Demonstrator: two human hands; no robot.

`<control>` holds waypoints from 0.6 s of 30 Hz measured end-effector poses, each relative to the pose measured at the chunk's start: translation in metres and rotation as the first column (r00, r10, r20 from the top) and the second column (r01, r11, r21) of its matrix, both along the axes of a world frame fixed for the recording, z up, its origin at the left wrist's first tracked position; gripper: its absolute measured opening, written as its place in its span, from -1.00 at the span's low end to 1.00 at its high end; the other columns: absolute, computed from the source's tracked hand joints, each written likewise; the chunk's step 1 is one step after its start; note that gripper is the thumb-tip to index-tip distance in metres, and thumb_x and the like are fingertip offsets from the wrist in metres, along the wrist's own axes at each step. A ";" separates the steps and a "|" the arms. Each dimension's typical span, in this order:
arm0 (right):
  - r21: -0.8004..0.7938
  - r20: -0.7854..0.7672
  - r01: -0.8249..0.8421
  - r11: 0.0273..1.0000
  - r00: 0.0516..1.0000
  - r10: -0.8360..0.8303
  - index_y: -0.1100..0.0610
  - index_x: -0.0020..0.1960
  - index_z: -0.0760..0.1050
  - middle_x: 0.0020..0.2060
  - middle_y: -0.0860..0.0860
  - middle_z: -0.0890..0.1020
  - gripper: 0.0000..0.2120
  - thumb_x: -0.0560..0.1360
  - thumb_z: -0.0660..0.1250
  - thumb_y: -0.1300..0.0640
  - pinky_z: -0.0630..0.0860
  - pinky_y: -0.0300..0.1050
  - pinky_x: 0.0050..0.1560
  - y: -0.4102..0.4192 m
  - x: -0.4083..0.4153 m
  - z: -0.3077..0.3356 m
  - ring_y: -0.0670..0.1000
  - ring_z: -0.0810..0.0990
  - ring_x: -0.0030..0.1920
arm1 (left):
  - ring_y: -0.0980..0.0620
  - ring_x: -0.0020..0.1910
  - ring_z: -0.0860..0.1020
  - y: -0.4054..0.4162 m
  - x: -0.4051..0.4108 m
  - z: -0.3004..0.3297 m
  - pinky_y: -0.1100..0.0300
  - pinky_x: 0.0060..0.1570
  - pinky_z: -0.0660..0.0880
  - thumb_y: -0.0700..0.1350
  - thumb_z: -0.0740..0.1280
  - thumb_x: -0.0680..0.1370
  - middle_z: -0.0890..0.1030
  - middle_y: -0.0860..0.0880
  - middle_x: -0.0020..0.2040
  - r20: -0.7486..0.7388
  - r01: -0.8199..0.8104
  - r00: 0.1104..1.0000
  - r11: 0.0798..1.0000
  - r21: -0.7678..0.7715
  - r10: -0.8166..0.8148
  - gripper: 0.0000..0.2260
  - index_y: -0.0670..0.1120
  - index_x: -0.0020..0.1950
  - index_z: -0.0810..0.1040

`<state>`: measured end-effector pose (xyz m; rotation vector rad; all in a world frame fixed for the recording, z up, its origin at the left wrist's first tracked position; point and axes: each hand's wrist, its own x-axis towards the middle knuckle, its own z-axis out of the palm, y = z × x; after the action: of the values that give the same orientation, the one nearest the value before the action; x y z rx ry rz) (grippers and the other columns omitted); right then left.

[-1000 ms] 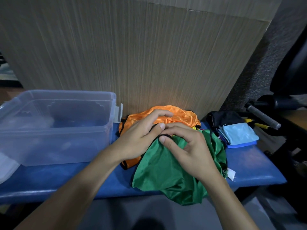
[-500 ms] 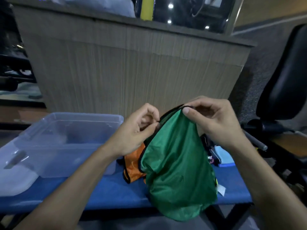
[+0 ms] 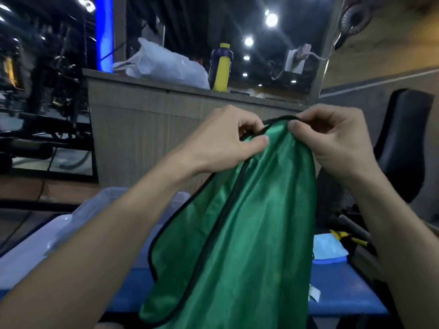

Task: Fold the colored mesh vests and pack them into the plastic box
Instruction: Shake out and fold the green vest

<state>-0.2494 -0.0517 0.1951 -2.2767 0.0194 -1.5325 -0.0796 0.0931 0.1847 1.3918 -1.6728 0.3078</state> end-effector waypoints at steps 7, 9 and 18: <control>0.388 -0.324 -0.147 0.910 0.902 0.284 0.06 -0.16 0.66 -0.25 -0.03 0.64 -0.84 0.55 0.39 0.24 0.43 -0.17 -0.16 0.002 0.004 -0.039 -0.08 0.53 -0.22 | 0.11 -0.39 0.43 -0.005 0.002 -0.005 0.17 -0.34 0.33 -0.08 0.30 0.59 0.57 -0.09 -0.35 -0.014 0.006 1.000 0.968 0.249 -0.003 -0.77 -0.14 -0.20 0.64; 0.401 -0.413 -0.118 0.909 0.862 0.294 0.15 -0.12 0.64 -0.21 0.04 0.62 -0.88 0.55 0.34 0.24 0.42 -0.04 -0.09 -0.002 0.010 -0.055 -0.05 0.53 -0.17 | 0.14 -0.41 0.41 -0.004 0.003 -0.010 0.21 -0.36 0.32 -0.10 0.31 0.59 0.53 -0.03 -0.38 0.017 0.010 1.000 0.948 0.319 -0.017 -0.77 -0.12 -0.21 0.64; 0.481 -0.257 -0.089 0.872 0.937 0.238 0.25 -0.28 0.48 -0.28 0.14 0.52 -0.78 0.44 0.19 0.14 0.43 -0.01 -0.13 -0.003 0.036 -0.079 0.05 0.47 -0.22 | 0.03 -0.38 0.35 -0.006 0.023 -0.046 0.13 -0.31 0.25 -0.11 0.31 0.59 0.47 -0.26 -0.31 -0.019 0.061 0.998 0.886 0.459 -0.059 -0.73 -0.27 -0.22 0.55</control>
<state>-0.2132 -0.0551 0.1156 -2.0372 0.2444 -0.9431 -0.0564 0.0871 0.1392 1.6733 -1.8566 -0.1431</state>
